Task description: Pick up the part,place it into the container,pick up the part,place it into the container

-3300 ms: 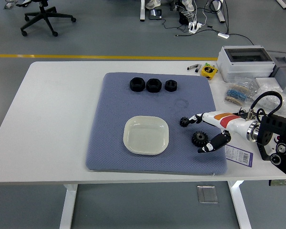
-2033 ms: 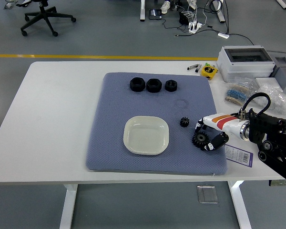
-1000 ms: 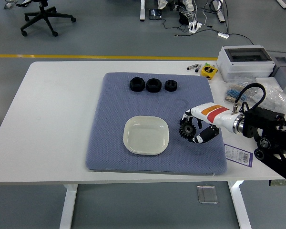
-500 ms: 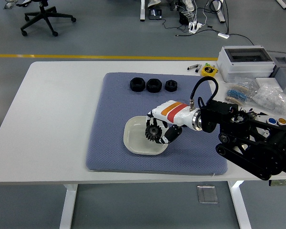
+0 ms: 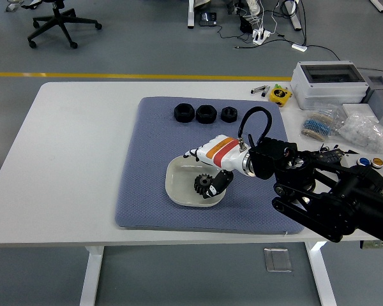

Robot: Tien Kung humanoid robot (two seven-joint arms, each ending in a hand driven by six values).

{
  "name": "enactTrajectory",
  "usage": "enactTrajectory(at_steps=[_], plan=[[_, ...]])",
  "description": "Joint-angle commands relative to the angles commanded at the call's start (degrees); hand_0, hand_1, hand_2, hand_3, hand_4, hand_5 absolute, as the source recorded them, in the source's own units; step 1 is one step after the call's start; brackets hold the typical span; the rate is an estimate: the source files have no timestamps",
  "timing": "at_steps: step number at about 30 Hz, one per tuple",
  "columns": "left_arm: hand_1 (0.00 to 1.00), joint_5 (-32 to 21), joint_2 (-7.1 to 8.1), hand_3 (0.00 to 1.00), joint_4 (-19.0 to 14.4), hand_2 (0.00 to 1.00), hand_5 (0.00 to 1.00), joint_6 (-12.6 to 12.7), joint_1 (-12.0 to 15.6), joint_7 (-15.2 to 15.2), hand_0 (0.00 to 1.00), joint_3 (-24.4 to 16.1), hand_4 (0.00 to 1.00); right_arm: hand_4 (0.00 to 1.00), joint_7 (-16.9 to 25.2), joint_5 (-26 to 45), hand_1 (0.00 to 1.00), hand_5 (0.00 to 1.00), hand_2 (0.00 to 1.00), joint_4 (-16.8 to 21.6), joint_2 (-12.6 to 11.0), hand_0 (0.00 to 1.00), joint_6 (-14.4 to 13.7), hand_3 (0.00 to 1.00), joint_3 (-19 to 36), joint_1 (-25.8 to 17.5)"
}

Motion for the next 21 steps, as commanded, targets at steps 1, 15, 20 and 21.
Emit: enactTrajectory(at_steps=[1,15,20,21], plan=[[0.828,0.1,0.0,0.618,0.0,0.849,0.679,0.0,0.1,0.0,0.871,-0.1,0.575,0.998,0.0,0.0,0.631,0.399,0.844,0.6,-0.4,0.492,-0.3,0.993,0.6,-0.1],[0.827,0.5,0.0,0.618,0.0,0.848,0.676,0.0,0.4,0.0,0.871,-0.4,0.574,0.998,-1.3,-1.1,0.663,0.348,0.745,-8.3,-2.8,0.545,-7.5,0.756,2.7,-1.3],[0.827,0.4,0.0,0.619,0.0,0.849,0.674,0.0,0.0,0.0,0.871,-0.4,0.573,0.998,-1.2,0.8,0.625,0.347,0.699,-12.7,-2.6,0.508,-8.0,0.656,1.2,-1.6],[0.827,0.4,0.0,0.619,0.0,0.849,0.674,0.0,-0.1,0.0,0.871,-0.3,0.573,0.998,-1.2,1.0,0.625,0.347,0.699,-13.3,-2.6,0.508,-8.1,0.656,1.1,-1.6]])
